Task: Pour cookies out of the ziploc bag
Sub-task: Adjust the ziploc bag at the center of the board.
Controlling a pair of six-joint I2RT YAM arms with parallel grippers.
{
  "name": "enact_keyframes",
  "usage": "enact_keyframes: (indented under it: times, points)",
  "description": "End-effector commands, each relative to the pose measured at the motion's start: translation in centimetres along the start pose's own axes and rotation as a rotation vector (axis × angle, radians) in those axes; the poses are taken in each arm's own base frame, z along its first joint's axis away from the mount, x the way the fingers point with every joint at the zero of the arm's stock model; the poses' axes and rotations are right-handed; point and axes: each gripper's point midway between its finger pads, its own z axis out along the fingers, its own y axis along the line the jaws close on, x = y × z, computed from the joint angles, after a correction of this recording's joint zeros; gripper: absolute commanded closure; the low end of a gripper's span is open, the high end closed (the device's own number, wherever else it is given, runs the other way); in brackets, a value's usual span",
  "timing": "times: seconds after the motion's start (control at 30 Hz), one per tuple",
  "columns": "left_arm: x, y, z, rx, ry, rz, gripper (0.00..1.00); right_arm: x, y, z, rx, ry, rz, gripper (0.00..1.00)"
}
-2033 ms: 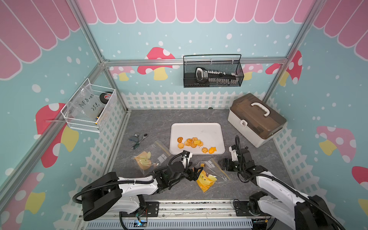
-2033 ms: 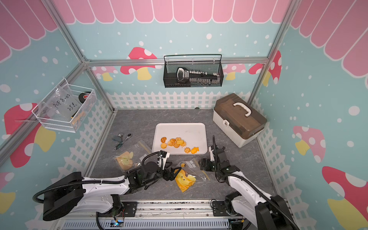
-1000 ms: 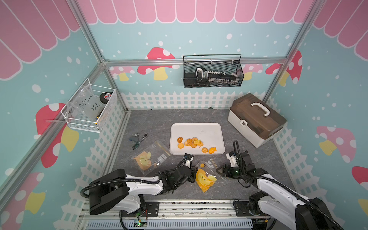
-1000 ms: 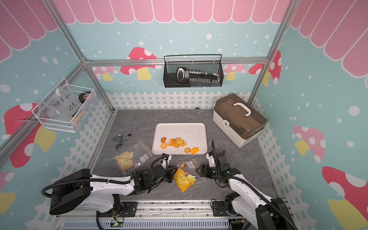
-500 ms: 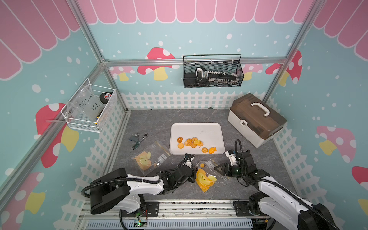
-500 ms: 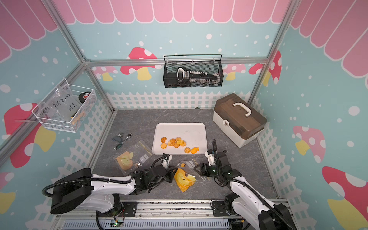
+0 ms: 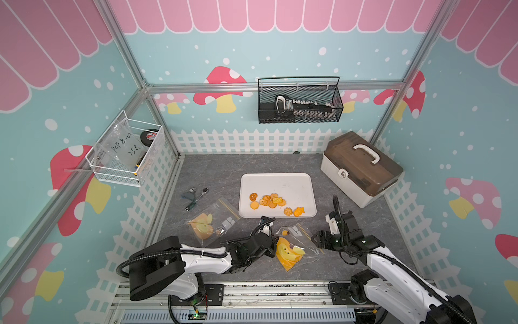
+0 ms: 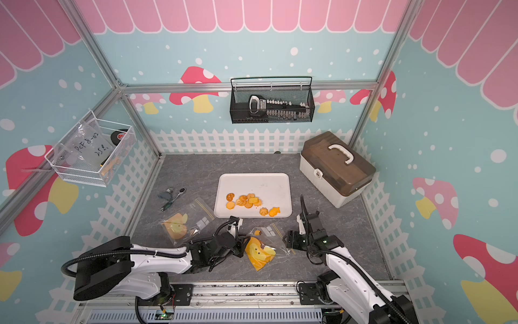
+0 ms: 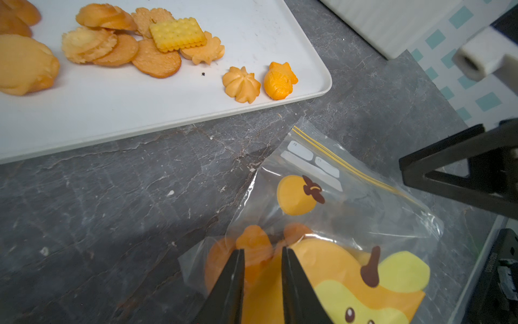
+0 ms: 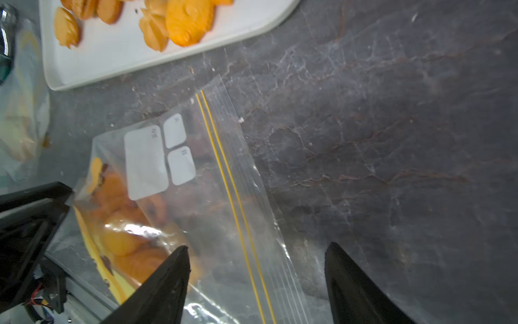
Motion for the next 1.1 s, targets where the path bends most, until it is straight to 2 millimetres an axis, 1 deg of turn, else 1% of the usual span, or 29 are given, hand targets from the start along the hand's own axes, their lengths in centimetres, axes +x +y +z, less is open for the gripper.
enact_keyframes:
  times: [0.0, 0.13, 0.23, 0.37, 0.47, 0.67, 0.73, 0.8, 0.9, 1.07]
  points:
    - [-0.6, -0.3, 0.0, -0.001, -0.019, -0.020, 0.72, 1.6, -0.9, 0.8, 0.002, 0.038, 0.036, 0.21]
    - [-0.3, -0.2, 0.4, -0.026, 0.007, -0.018, 0.70, 2.5, 0.2, 1.4, -0.085, 0.065, 0.052, 0.19]
    - [-0.3, 0.4, 0.9, -0.070, 0.014, -0.018, 0.68, 2.6, 2.0, 1.6, -0.195, 0.072, 0.059, 0.18]
    - [-0.1, 0.4, 1.4, -0.083, 0.037, -0.015, 0.68, 2.4, 4.0, 1.5, -0.308, 0.083, 0.062, 0.17]
    - [-0.1, 0.4, 1.6, -0.086, 0.044, -0.013, 0.67, 1.6, 5.2, 0.9, -0.367, 0.058, 0.064, 0.18]
    - [0.0, 0.3, 1.9, -0.090, 0.052, -0.012, 0.67, -0.6, 7.1, -1.1, -0.430, -0.032, 0.045, 0.23]
    - [0.0, 0.3, 2.0, -0.092, 0.053, -0.012, 0.67, -1.3, 7.6, -1.5, -0.440, -0.050, 0.035, 0.27]
    - [0.1, 0.4, 2.1, -0.095, 0.056, -0.011, 0.66, -1.9, 8.2, -1.7, -0.464, -0.063, 0.022, 0.30]
    - [0.2, 0.3, 2.3, -0.100, 0.063, -0.007, 0.66, -2.8, 9.1, -1.7, -0.494, -0.069, 0.006, 0.31]
    - [0.2, 0.4, 2.4, -0.102, 0.064, -0.007, 0.66, -3.6, 9.8, -1.2, -0.507, -0.060, -0.020, 0.32]
